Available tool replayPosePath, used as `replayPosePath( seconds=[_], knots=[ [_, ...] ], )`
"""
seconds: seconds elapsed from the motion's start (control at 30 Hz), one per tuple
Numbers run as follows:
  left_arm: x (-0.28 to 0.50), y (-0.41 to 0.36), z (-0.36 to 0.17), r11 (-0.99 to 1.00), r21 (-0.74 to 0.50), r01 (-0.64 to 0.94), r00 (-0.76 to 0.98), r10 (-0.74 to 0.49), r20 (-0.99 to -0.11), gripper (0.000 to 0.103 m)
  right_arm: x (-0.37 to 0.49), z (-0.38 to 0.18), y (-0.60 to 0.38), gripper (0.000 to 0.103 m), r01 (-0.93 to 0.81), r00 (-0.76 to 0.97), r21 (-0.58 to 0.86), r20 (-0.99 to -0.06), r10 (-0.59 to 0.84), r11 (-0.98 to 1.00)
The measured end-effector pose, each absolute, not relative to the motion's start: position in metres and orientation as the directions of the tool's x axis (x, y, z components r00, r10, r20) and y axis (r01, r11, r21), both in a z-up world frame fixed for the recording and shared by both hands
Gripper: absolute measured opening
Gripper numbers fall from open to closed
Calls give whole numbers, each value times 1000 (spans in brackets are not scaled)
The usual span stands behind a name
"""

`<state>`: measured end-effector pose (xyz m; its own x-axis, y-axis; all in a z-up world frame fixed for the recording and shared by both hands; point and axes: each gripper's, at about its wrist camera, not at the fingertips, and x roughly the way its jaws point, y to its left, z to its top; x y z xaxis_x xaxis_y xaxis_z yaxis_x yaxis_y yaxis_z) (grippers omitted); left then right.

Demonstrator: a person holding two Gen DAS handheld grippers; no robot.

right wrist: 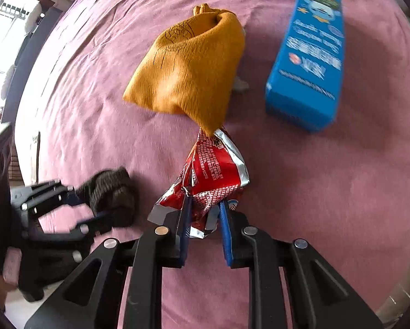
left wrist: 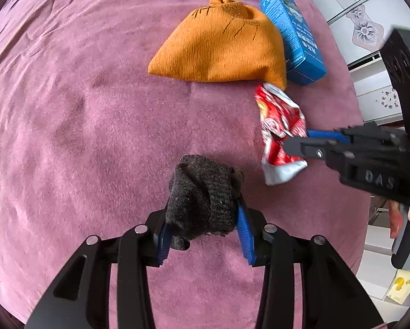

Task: Collect trash
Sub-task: 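Grasp the black knit glove with the left tool while the right grasps the red wrapper, then carry the black glove and red wrapper over the yellow bin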

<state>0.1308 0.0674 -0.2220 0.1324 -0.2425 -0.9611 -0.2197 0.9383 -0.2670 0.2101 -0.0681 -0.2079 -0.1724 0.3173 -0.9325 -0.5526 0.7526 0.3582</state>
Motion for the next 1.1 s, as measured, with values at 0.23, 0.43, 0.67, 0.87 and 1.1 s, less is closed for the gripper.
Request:
replayPosePath(
  seconds=[0.23, 0.43, 0.67, 0.87, 1.1],
  knots=[
    [129, 41, -203, 946, -274, -172, 142, -252, -957, 40, 189, -190, -106, 19, -544, -158, 361, -931, 331, 758],
    [127, 3, -192, 954, -276, -115, 135, -260, -956, 40, 169, -174, -147, 19, -558, -147, 353, -933, 329, 751],
    [124, -49, -181, 964, -263, -37, 125, -257, -958, 40, 154, -162, -194, 19, -546, -128, 350, -933, 337, 761],
    [127, -103, -174, 964, -266, 20, 123, -267, -956, 40, 148, -151, -247, 19, -514, -99, 346, -933, 347, 785],
    [138, -174, -169, 954, -284, 101, 109, -294, -950, 40, 145, -145, -312, 19, -446, -59, 349, -931, 361, 824]
  ],
)
